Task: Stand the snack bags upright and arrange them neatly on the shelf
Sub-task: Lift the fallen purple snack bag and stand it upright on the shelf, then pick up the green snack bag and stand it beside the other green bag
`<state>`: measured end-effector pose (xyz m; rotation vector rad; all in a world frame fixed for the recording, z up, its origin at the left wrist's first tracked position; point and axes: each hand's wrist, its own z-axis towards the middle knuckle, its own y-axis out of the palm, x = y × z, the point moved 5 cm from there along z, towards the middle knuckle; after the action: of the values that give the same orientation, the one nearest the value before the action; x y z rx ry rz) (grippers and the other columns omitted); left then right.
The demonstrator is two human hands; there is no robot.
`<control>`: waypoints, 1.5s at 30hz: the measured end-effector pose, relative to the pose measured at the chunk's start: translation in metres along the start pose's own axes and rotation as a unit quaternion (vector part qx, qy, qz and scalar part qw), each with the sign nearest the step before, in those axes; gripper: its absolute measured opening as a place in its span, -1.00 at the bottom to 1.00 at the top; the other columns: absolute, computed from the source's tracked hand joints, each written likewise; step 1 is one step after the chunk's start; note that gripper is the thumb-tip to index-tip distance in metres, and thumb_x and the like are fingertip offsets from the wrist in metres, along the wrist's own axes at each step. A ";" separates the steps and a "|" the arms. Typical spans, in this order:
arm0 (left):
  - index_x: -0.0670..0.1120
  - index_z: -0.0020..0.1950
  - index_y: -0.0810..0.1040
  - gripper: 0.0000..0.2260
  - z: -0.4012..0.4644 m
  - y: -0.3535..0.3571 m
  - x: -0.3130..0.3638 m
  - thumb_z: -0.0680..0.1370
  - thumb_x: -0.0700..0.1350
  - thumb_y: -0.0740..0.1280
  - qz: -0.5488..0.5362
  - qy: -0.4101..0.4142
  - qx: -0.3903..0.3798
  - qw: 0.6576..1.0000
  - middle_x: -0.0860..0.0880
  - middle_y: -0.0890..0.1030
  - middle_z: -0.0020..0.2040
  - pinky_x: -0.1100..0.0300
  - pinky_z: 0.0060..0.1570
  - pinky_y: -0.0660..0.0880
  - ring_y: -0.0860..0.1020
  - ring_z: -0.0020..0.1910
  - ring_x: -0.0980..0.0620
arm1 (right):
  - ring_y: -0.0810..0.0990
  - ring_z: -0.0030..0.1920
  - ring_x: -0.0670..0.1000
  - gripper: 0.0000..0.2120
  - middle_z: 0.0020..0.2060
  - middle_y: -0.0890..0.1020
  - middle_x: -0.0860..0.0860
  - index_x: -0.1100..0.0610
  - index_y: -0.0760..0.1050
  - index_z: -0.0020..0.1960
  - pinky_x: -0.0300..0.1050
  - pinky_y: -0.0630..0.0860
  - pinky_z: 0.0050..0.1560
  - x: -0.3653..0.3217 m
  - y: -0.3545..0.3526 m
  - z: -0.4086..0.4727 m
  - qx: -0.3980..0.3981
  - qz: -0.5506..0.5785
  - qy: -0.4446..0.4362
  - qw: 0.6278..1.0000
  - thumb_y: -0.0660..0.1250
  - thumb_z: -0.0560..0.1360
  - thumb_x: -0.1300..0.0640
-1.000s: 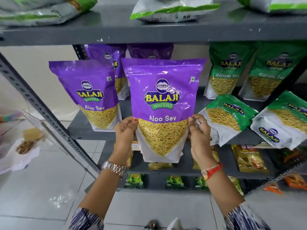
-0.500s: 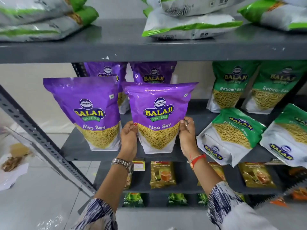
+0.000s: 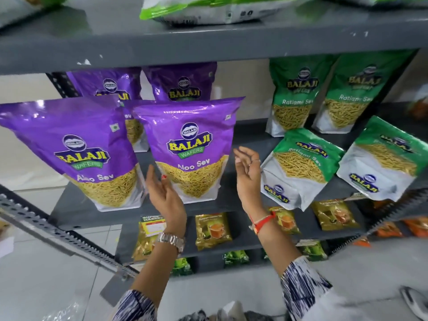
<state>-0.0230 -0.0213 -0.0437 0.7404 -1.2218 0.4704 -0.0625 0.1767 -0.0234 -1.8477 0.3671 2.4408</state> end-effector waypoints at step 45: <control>-0.12 -0.13 0.55 -0.85 -0.153 0.166 -0.026 0.54 -0.18 0.20 0.070 -0.371 -0.260 0.889 -0.02 0.67 -0.35 0.08 -0.16 0.51 0.58 -0.23 -0.03 | 0.57 -0.46 -0.07 -0.88 -0.49 0.66 -0.08 0.10 0.57 -0.12 -0.26 0.46 -0.45 -0.013 -0.255 0.015 0.044 0.176 0.321 0.929 0.27 0.50 0.23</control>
<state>-0.0424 0.2046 -0.0507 0.3583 -2.0246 -0.0668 -0.0246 0.4281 -0.0459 -2.6948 0.8886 1.8539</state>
